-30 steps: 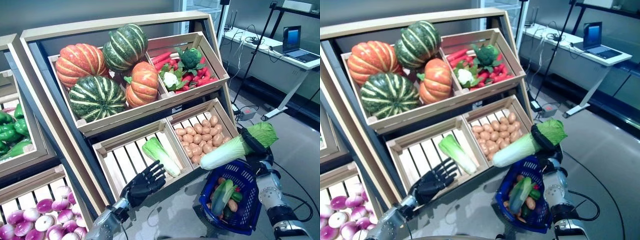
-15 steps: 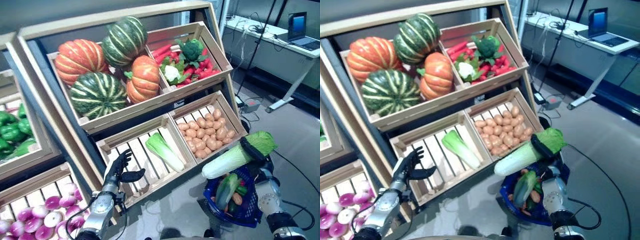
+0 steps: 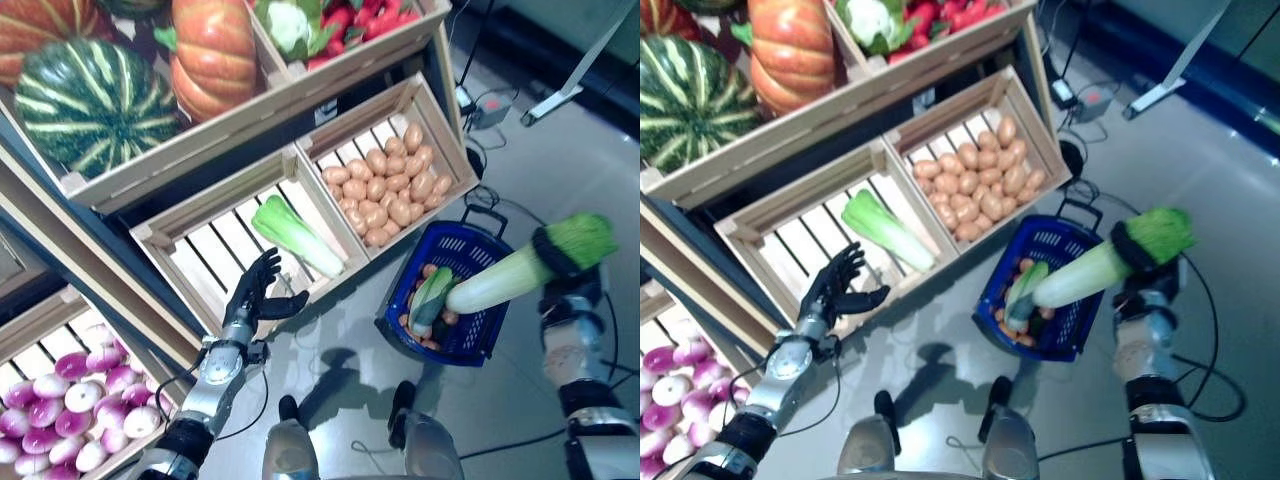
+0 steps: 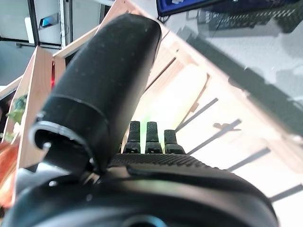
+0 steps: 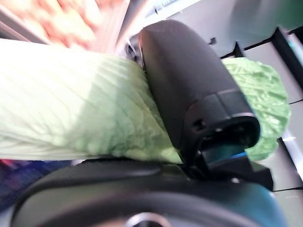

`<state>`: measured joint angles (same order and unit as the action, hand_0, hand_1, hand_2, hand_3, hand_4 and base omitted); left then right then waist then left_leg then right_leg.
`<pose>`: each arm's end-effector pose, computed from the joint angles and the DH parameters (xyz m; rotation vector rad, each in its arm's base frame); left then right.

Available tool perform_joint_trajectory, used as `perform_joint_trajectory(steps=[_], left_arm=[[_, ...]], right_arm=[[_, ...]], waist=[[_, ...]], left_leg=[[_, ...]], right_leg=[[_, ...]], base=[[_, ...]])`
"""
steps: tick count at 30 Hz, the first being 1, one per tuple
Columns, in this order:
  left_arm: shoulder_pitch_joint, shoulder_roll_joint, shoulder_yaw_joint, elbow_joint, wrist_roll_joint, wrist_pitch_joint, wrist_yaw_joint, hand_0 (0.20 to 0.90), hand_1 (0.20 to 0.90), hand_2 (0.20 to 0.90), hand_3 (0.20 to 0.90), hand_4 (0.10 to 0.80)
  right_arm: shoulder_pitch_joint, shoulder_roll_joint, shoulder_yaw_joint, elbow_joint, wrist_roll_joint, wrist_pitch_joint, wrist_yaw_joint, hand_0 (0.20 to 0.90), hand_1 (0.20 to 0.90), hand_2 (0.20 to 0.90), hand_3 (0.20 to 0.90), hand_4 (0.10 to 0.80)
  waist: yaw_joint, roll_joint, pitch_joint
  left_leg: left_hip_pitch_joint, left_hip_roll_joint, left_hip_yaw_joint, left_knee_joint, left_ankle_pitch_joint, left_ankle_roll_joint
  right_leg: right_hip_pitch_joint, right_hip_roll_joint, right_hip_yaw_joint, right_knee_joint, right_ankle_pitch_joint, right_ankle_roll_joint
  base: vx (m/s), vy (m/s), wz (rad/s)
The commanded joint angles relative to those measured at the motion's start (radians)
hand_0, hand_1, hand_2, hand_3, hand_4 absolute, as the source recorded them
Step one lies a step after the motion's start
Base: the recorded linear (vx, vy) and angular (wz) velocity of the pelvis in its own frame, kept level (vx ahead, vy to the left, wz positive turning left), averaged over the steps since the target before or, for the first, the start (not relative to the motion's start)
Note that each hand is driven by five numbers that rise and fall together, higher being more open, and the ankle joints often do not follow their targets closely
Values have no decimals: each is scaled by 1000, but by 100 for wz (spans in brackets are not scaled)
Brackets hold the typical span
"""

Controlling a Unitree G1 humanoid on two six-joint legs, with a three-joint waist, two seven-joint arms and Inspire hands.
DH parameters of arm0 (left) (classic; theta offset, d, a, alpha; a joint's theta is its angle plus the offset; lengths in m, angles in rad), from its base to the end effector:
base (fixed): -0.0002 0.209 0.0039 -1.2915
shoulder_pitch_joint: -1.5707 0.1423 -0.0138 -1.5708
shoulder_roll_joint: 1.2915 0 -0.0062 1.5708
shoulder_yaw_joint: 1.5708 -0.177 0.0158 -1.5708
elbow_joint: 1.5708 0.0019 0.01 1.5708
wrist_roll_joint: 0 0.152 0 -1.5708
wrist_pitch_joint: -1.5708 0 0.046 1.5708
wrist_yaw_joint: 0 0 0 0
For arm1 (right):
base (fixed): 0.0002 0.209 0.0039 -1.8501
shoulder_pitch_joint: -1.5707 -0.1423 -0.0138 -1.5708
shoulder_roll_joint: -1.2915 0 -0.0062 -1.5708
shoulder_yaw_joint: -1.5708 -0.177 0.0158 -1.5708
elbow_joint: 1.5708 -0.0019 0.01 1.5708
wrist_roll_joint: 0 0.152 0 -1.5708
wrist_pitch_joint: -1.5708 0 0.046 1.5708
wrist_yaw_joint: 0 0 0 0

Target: Put vegetables into the basket

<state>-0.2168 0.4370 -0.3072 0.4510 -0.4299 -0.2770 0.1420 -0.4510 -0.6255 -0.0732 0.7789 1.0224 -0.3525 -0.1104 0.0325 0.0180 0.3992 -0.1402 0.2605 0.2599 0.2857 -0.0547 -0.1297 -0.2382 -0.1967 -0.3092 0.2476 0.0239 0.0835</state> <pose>0.2457 0.1972 0.0238 0.0830 0.0404 -0.0051 0.2711 -0.3253 0.0910 0.4297 -0.2271 -0.5879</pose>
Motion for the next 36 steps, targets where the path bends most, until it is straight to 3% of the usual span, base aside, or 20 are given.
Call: perform_joint_trajectory(steps=[1, 6, 10, 17, 22, 27, 28, 29, 36], left_arm=[[-80, 43, -7, -112, -14, -143, 20, 900, 900, 900, 900, 800], [-108, 47, -36, -152, -6, -179, 39, 900, 900, 900, 900, 800], [-127, 46, -55, -170, 21, -216, 111, 900, 900, 900, 900, 800], [-166, 68, -83, -231, -62, -278, 44, 900, 900, 900, 900, 800], [-202, 69, -97, -220, -98, -312, 65, 900, 900, 900, 900, 800], [-217, 74, -107, -239, -100, -337, 96, 900, 900, 900, 900, 800], [-219, 76, -109, -238, -101, -336, 104, 900, 900, 900, 900, 800], [-221, 76, -109, -237, -97, -337, 111, 900, 900, 900, 900, 800], [-245, 98, -106, -231, 25, -341, 232, 900, 900, 900, 900, 800]], right_arm=[[-130, -73, -23, -62, -82, -158, -30, 300, 300, 300, 300, 400], [-215, -113, 16, -26, -150, -152, -76, 300, 300, 300, 300, 400], [-278, -152, 51, 34, -234, -127, -151, 300, 300, 300, 300, 400], [-391, -200, 121, 163, -338, -22, -147, 300, 300, 300, 300, 400], [-480, -213, 188, 277, -371, 57, -166, 300, 300, 300, 300, 400], [-525, -229, 204, 342, -386, 42, -173, 300, 300, 300, 300, 400], [-531, -233, 209, 351, -380, 34, -178, 514, 514, 514, 514, 543], [-535, -236, 208, 357, -381, 29, -182, 900, 900, 900, 900, 800], [-542, -244, 225, 362, -384, 57, -196, 900, 900, 900, 900, 800]], waist=[[15, -22, -41], [21, -9, 3], [24, 7, 23], [35, 35, 59], [39, 52, 70], [42, 67, 79], [42, 69, 80], [41, 70, 80], [38, 68, 79]], left_leg=[[-131, -2, -73, 202, -84, 5], [-248, -2, -116, 365, -162, 27], [-317, 0, -120, 460, -205, 35], [-459, -13, -157, 648, -286, 38], [-522, -14, -182, 731, -336, 22], [-597, -11, -205, 813, -368, 15], [-610, -12, -207, 824, -372, 17], [-621, -12, -209, 837, -375, 16], [-653, -18, -218, 868, -387, 19]], right_leg=[[44, -129, 9, 148, -87, 49], [-70, -174, 37, 326, -144, 31], [-151, -207, 47, 448, -187, 22], [-331, -280, 93, 673, -260, 27], [-416, -289, 136, 760, -308, 40], [-494, -291, 165, 838, -344, 37], [-510, -290, 172, 850, -349, 37], [-522, -290, 176, 863, -354, 36], [-559, -281, 180, 901, -370, 35]], base=[[-89, -1, -1], [-78, 19, 2], [-40, 40, 11], [-10, 27, 14], [43, 22, 2], [6, -4, 9], [4, -12, 5], [0, -12, 6], [-1, -24, 7]])
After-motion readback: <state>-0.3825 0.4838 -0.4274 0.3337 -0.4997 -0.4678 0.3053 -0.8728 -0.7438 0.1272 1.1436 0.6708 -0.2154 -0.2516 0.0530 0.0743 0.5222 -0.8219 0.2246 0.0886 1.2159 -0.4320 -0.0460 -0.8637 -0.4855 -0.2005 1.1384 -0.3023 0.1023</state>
